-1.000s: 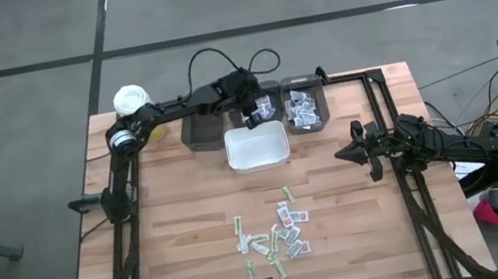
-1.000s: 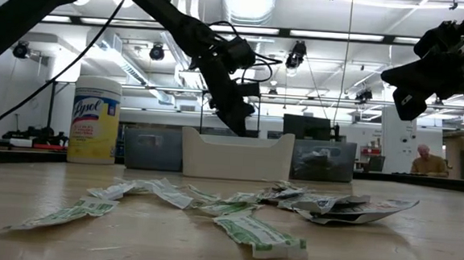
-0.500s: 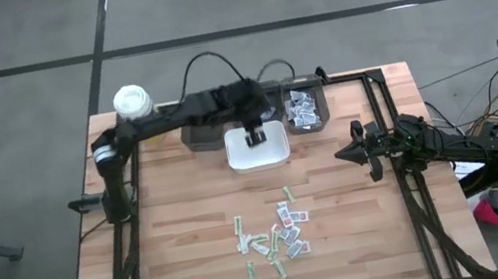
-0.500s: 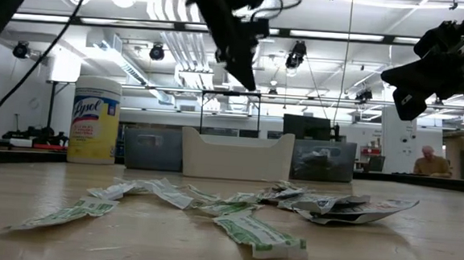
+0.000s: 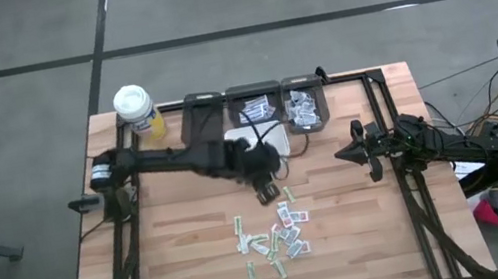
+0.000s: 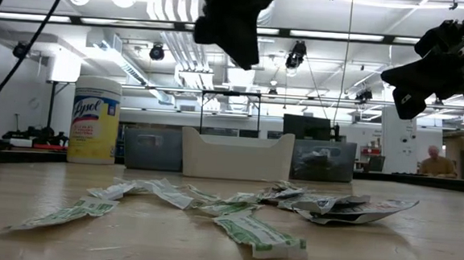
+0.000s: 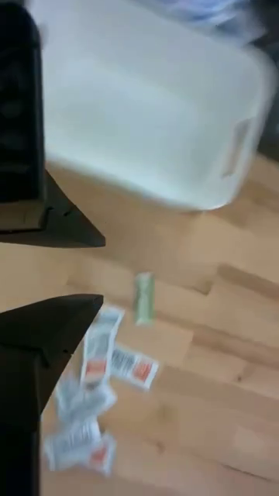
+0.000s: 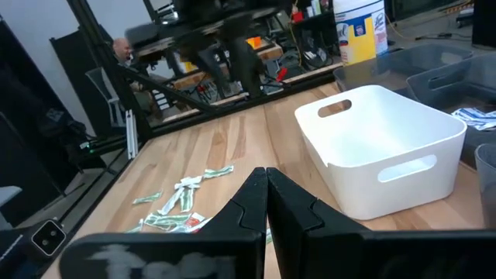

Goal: Pick & Place First Aid Supplies
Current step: Put the green bandage pack into the left black bin

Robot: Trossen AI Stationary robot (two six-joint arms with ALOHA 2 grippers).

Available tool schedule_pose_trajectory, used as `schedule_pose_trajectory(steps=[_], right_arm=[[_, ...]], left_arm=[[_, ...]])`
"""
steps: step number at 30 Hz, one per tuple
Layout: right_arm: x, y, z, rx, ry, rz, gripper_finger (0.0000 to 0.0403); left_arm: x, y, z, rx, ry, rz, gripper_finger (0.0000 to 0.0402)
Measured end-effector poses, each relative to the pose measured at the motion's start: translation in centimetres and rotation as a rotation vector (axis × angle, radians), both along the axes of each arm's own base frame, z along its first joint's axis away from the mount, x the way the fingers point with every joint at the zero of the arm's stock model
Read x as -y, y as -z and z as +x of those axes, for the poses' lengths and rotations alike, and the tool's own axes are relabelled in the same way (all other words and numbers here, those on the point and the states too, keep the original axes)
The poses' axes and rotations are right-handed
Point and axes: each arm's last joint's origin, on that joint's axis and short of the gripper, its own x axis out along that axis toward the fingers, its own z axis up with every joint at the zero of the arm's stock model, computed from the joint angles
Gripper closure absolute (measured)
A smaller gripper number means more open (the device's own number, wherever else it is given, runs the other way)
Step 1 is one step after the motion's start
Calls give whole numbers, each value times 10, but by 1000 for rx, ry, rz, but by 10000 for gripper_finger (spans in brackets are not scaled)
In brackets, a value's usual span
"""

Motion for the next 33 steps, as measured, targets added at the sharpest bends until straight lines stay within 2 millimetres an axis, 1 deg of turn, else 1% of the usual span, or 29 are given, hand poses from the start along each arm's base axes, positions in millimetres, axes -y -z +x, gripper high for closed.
schedule_pose_trajectory(steps=[4, 7, 11, 16, 20, 25, 30, 33], right_arm=[[0, 0, 0, 0, 0, 0, 394], [0, 0, 0, 0, 0, 0, 394], [0, 0, 0, 0, 0, 0, 394], [0, 0, 0, 0, 0, 0, 394], [0, 0, 0, 0, 0, 0, 394], [0, 0, 0, 0, -1, 0, 394], [0, 0, 0, 0, 0, 1, 394], [0, 0, 0, 0, 0, 1, 394]], left_arm=[[21, 5, -7, -28, -197, -138, 301], [34, 13, -13, -57, -353, -226, 301], [52, 33, -24, -130, -510, -289, 301], [70, 63, -38, -202, -652, -315, 302], [76, 86, -45, -218, -721, -329, 303], [76, 111, -49, -225, -752, -372, 303], [75, 127, -57, -279, -792, -398, 303], [75, 129, -58, -288, -794, -404, 303]])
